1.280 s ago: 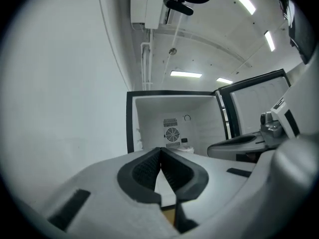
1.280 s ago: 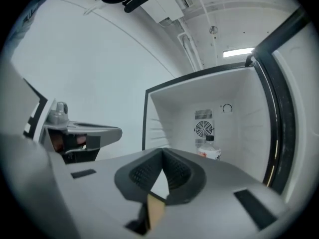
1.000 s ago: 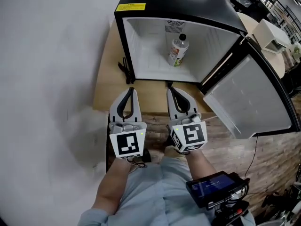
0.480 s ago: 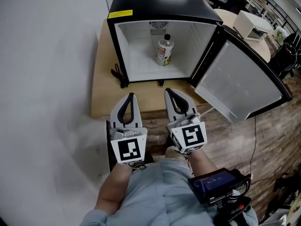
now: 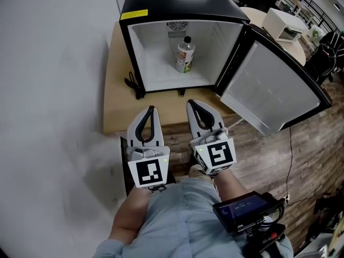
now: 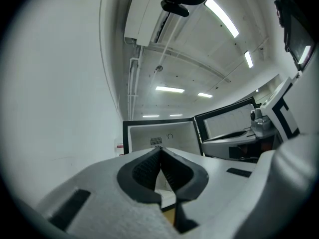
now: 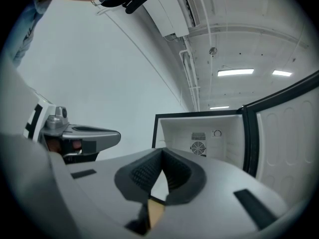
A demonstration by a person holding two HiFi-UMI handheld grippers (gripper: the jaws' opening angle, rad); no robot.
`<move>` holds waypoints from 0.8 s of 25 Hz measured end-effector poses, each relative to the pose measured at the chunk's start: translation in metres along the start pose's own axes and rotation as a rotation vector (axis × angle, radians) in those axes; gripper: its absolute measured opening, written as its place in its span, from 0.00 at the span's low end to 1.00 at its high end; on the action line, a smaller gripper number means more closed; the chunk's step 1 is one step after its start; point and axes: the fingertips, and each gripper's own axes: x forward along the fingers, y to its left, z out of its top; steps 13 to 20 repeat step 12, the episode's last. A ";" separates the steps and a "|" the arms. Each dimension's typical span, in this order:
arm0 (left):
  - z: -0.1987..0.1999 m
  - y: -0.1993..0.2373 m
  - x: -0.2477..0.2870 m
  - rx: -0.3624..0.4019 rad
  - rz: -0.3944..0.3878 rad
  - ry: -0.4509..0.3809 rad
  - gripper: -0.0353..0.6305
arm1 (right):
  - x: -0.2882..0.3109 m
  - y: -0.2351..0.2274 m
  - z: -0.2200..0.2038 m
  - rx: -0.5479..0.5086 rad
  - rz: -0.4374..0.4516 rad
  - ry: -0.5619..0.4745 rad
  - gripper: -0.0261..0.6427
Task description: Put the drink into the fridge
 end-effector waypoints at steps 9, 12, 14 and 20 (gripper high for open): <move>-0.001 0.001 -0.001 -0.008 -0.002 0.005 0.07 | 0.001 0.003 0.000 0.001 0.001 0.002 0.05; -0.001 0.000 -0.001 -0.007 -0.006 0.007 0.06 | 0.002 0.004 0.001 -0.004 0.003 0.001 0.05; -0.001 0.000 -0.001 -0.007 -0.006 0.007 0.06 | 0.002 0.004 0.001 -0.004 0.003 0.001 0.05; -0.001 0.000 -0.001 -0.007 -0.006 0.007 0.06 | 0.002 0.004 0.001 -0.004 0.003 0.001 0.05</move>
